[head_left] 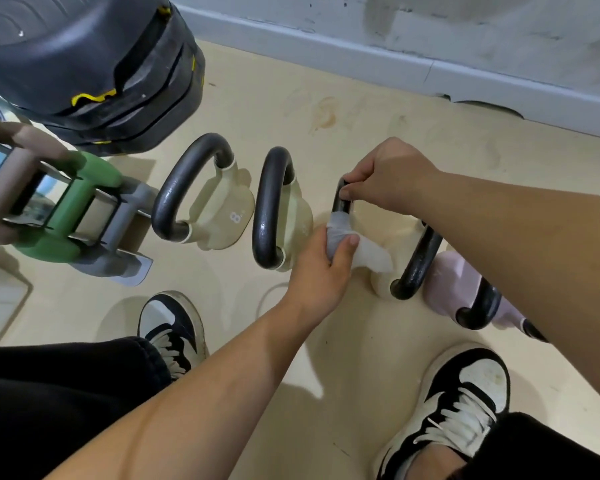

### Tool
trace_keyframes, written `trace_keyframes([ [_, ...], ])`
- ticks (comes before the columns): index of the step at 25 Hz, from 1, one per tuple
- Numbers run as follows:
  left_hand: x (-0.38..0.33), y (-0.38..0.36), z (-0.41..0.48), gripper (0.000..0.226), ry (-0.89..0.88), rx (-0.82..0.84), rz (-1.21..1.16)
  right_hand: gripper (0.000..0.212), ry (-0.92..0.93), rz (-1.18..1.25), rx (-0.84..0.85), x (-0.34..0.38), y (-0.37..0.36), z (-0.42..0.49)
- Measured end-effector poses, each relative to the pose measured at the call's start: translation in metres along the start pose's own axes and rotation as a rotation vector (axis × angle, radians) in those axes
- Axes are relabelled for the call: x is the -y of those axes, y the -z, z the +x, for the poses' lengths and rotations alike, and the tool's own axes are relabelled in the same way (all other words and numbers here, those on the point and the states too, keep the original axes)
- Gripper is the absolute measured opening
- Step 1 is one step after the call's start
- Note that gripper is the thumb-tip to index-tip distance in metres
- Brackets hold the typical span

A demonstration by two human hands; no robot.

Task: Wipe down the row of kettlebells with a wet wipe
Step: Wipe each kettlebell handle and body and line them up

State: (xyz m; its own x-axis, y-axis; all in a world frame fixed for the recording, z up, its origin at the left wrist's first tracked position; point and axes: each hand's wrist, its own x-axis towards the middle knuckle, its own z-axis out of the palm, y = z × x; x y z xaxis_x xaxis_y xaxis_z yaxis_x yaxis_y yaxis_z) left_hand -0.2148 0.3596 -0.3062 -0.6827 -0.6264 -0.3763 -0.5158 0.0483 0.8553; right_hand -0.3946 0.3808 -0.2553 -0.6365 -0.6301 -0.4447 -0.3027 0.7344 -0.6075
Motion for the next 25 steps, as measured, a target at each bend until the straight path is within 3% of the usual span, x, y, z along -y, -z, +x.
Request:
trace_keyframes([
  [2, -0.018, -0.008, 0.03, 0.028, 0.011, -0.054, 0.151, 0.02, 0.027, -0.019, -0.008, -0.005, -0.004, -0.003],
  [5, -0.051, -0.012, 0.08, 0.011, 0.135, 0.056, 0.246, 0.017, 0.014, 0.081, -0.019, -0.009, -0.006, -0.005],
  [7, -0.052, -0.013, 0.079, 0.012, 0.129, 0.033, 0.294, 0.016, -0.001, 0.107, -0.004, -0.005, -0.004, -0.004],
  [10, -0.012, -0.015, 0.016, 0.037, -0.051, -0.098, 0.225, 0.018, -0.006, 0.069, 0.04, 0.005, 0.001, -0.006],
  [12, 0.004, -0.019, -0.023, 0.054, -0.059, -0.097, 0.133, 0.022, -0.009, 0.067, 0.043, 0.007, -0.001, -0.006],
  [13, 0.007, -0.02, -0.026, 0.054, -0.055, -0.084, 0.094, 0.024, -0.01, 0.086, 0.04, 0.008, -0.003, -0.007],
  [16, -0.003, -0.015, 0.005, 0.027, 0.009, -0.026, 0.124, 0.022, -0.057, 0.186, 0.059, 0.007, -0.005, -0.014],
  [19, -0.035, 0.001, 0.035, 0.033, 0.115, 0.12, 0.111, 0.02, -0.103, 0.173, -0.026, 0.003, -0.001, -0.029],
  [21, -0.055, 0.014, 0.035, 0.024, 0.137, 0.155, 0.127, 0.027, -0.221, 0.262, -0.113, 0.006, -0.008, -0.039],
  [25, -0.05, 0.034, 0.006, 0.028, 0.264, 0.212, -0.026, 0.018, -0.443, 0.527, 0.051, 0.024, -0.039, -0.072],
])
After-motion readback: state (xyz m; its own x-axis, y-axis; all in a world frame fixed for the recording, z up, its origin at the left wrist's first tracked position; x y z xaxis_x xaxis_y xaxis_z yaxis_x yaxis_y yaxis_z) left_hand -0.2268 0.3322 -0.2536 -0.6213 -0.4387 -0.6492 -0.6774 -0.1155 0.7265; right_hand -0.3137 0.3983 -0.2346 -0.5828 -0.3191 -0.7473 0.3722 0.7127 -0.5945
